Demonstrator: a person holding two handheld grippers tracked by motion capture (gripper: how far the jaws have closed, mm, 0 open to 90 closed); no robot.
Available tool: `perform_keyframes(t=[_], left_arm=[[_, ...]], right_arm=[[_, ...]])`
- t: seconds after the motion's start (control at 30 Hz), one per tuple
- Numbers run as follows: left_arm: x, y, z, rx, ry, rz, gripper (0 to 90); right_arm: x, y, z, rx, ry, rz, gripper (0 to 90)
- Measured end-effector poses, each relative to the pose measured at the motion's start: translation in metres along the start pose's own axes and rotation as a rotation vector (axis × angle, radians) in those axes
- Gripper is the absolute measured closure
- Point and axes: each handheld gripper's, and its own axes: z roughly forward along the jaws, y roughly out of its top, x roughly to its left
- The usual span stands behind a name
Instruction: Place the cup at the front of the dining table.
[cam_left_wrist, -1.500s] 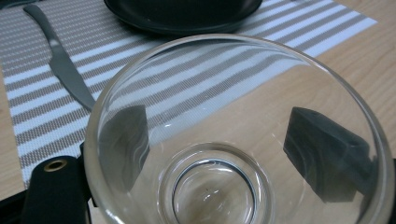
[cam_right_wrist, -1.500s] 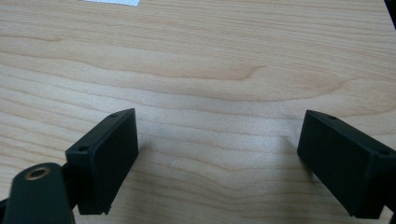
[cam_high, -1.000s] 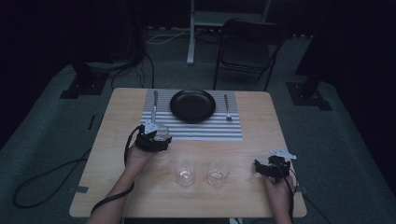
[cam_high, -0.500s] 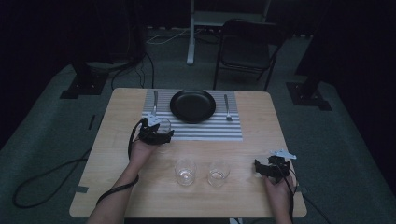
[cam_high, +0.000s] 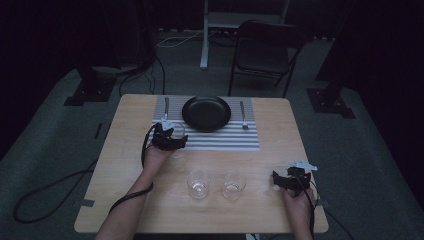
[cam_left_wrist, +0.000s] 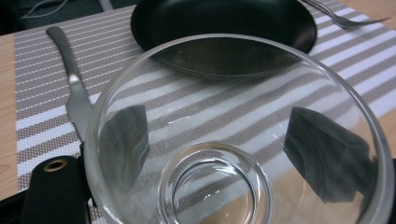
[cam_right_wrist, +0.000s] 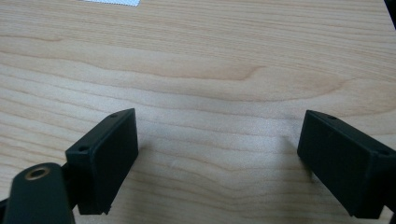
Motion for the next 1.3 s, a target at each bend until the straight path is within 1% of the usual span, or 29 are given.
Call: perform_keyframes(t=[0.07, 0.13, 0.17, 0.23, 0.33, 0.4, 0.43, 0.5, 0.53, 0.6, 0.63, 0.77, 0.8, 0.87, 1.0, 1.07, 1.17, 1.2, 1.3], left_arm=[[0.002, 0.002, 0.004, 0.0, 0.009, -0.014, 20.1], [0.005, 0.003, 0.007, 0.002, 0.009, -0.024, 20.1], [0.005, 0.004, 0.008, 0.0, 0.016, -0.023, 20.1], [0.008, 0.006, 0.01, 0.001, 0.016, -0.031, 20.1], [0.009, 0.009, 0.013, 0.003, 0.027, -0.031, 20.1], [0.011, 0.011, 0.016, 0.007, 0.023, -0.037, 20.1], [0.011, 0.012, 0.017, 0.006, 0.032, -0.032, 20.1], [0.012, 0.014, 0.021, 0.009, 0.033, -0.031, 20.1], [0.012, 0.015, 0.022, 0.012, 0.041, -0.032, 20.1], [0.013, 0.018, 0.026, 0.017, 0.035, -0.032, 20.1], [0.012, 0.019, 0.028, 0.014, 0.042, -0.028, 20.1], [0.013, 0.021, 0.033, 0.015, 0.042, -0.032, 20.1], [0.012, 0.022, 0.037, 0.019, 0.055, -0.024, 20.1], [0.014, 0.024, 0.039, 0.023, 0.053, -0.025, 20.1], [0.015, 0.024, 0.042, 0.018, 0.06, -0.038, 20.1], [0.017, 0.022, 0.047, 0.031, 0.058, -0.049, 20.1], [0.017, 0.019, 0.051, 0.043, 0.054, -0.048, 20.1], [0.016, 0.017, 0.053, 0.054, 0.056, -0.038, 20.0], [0.016, 0.013, 0.054, 0.037, 0.053, -0.037, 20.0]], right_arm=[[0.0, 0.0, 0.0, 0.0, 0.0, 0.0, 11.9], [0.0, 0.0, 0.0, 0.0, 0.0, 0.0, 11.8], [0.0, 0.0, 0.0, 0.0, 0.0, 0.0, 11.8], [0.0, 0.0, 0.0, 0.0, 0.0, 0.0, 11.9], [0.0, 0.0, 0.0, 0.0, 0.0, 0.0, 11.8], [0.0, 0.0, 0.0, 0.0, 0.0, 0.001, 11.9], [0.0, 0.0, 0.0, 0.0, 0.0, 0.0, 11.9], [0.0, 0.0, 0.0, 0.0, 0.0, 0.0, 11.9], [0.0, 0.0, 0.0, 0.0, 0.0, 0.0, 11.8], [0.0, 0.0, 0.0, 0.0, 0.0, 0.0, 11.8], [0.0, 0.0, 0.0, 0.0, 0.0, 0.0, 11.8], [0.0, 0.0, 0.0, 0.0, 0.0, 0.0, 11.9], [0.0, 0.0, 0.0, 0.0, 0.0, 0.0, 11.9], [0.0, 0.0, 0.0, 0.0, 0.0, 0.0, 11.9], [0.0, 0.0, 0.0, 0.0, 0.0, 0.0, 11.9], [0.0, 0.0, 0.0, 0.0, 0.0, 0.0, 11.9], [0.0, 0.0, 0.0, 0.0, 0.0, 0.0, 11.9], [0.0, 0.0, 0.0, 0.0, 0.0, 0.0, 11.9], [0.0, 0.0, 0.0, 0.0, 0.0, 0.0, 11.9]])
